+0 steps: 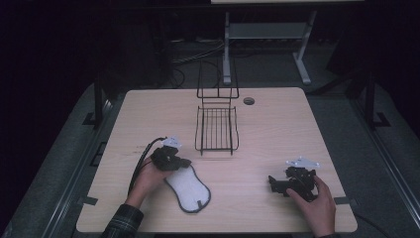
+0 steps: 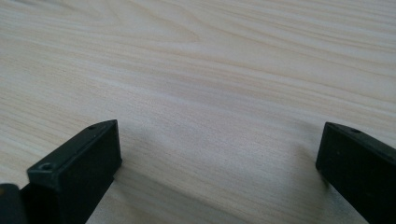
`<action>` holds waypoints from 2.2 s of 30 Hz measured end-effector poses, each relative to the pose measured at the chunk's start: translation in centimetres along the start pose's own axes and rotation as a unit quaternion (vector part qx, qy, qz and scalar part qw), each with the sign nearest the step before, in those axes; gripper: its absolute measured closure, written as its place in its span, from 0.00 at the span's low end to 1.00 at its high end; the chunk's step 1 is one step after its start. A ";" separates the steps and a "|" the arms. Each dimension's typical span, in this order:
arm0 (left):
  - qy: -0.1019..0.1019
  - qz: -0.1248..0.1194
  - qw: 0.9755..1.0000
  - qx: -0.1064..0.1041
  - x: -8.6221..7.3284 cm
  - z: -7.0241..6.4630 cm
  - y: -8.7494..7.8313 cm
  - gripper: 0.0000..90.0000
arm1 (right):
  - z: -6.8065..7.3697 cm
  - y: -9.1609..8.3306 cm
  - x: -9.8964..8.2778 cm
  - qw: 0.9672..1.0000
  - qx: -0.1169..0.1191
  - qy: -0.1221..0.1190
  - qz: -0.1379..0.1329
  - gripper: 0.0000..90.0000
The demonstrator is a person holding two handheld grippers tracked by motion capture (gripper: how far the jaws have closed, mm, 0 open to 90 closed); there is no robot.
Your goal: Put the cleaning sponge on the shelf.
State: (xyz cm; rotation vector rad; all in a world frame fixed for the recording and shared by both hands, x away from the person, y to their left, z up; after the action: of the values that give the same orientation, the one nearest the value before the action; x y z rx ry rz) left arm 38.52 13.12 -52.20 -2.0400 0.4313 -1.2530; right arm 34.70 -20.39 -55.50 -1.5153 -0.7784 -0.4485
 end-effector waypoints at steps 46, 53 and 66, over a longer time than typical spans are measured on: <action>0.023 -0.033 0.999 -0.030 -1.4 -5.9 -2.6 1.00 | 0.0 0.0 0.0 1.000 0.000 0.000 0.000 0.00; 0.036 0.000 0.998 -0.054 -1.2 -7.2 0.4 1.00 | 0.0 0.0 0.0 1.000 0.000 0.000 0.000 0.00; 0.036 0.011 0.998 -0.049 -1.3 -6.6 1.2 1.00 | 0.0 0.0 0.0 1.000 0.000 0.000 0.000 0.00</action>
State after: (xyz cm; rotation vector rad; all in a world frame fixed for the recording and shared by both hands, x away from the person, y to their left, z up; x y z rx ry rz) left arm 32.19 10.48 -51.96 -2.0699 0.5580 -1.3188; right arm 34.68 -20.39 -55.50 -1.5151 -0.7790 -0.4478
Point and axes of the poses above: each handheld gripper's, and its own axes: y roughly forward along the jaws, x roughly out of its top, z roughly to its left, the point moved 10 cm from there along y, roughly forward along the jaws, and after that the axes turned 11 degrees about -x, right-handed, at the moved point
